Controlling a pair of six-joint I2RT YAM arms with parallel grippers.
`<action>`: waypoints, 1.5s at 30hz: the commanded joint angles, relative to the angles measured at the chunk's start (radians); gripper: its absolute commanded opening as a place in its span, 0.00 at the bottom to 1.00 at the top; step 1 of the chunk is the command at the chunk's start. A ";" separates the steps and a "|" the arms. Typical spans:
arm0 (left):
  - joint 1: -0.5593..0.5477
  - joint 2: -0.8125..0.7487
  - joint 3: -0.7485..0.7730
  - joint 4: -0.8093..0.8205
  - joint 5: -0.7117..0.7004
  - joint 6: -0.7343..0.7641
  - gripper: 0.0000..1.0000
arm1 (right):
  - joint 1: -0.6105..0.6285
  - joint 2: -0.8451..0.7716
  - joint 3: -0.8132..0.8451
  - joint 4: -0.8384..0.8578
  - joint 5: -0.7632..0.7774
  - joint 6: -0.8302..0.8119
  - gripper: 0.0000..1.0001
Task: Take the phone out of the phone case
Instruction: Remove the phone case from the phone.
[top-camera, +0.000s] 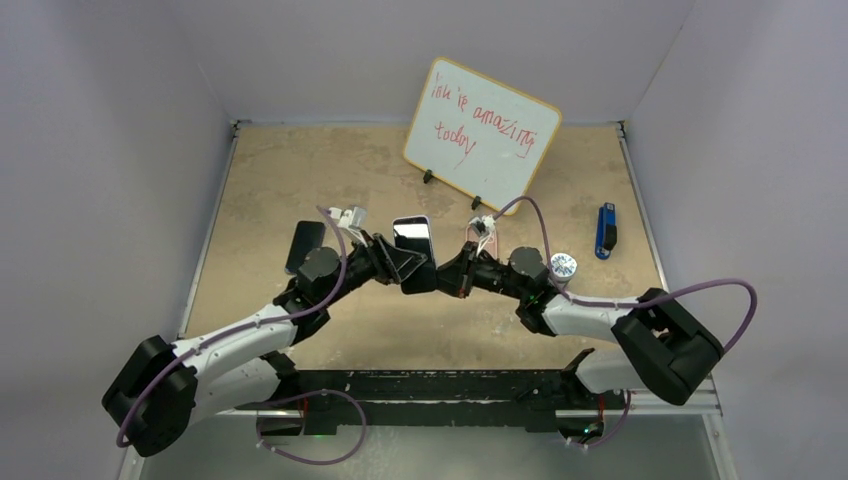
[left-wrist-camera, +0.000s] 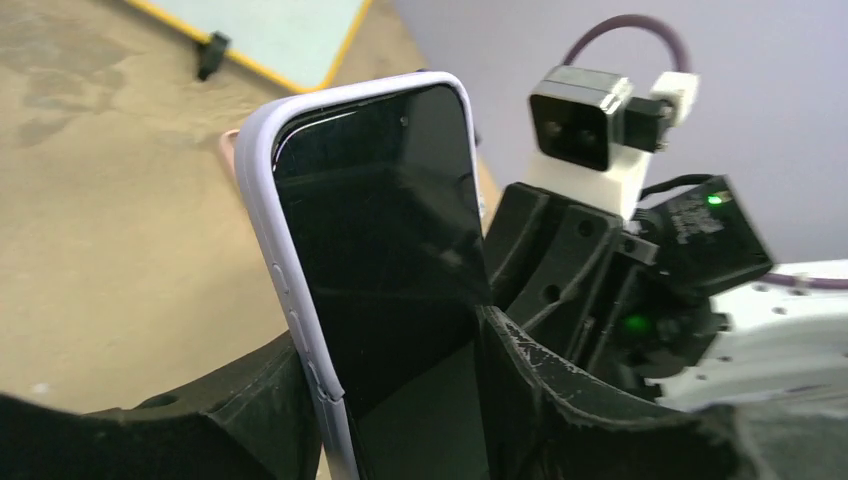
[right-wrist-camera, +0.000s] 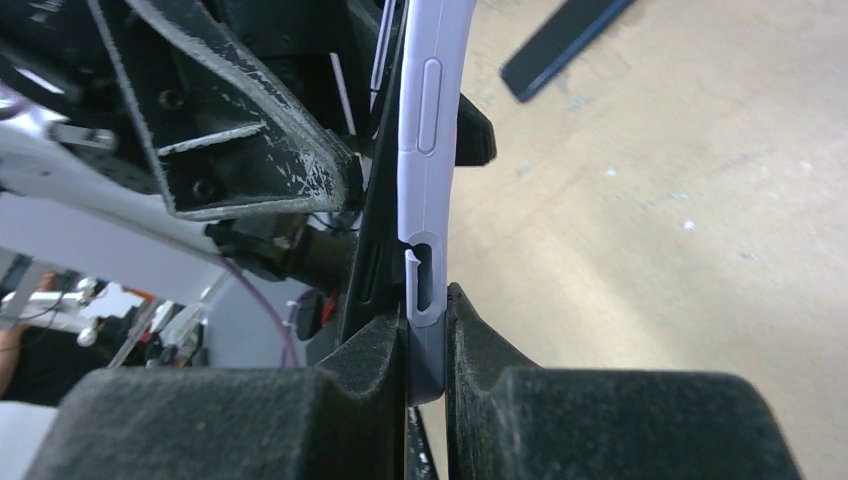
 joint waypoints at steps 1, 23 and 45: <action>-0.014 0.032 0.081 -0.279 -0.105 0.193 0.54 | 0.000 -0.003 0.009 0.076 0.099 -0.060 0.00; -0.229 -0.025 0.182 -0.454 -0.442 0.684 0.71 | -0.001 0.083 0.073 -0.214 0.295 0.111 0.00; -0.545 0.312 0.321 -0.400 -0.937 0.965 0.63 | 0.000 0.089 0.068 -0.168 0.213 0.169 0.00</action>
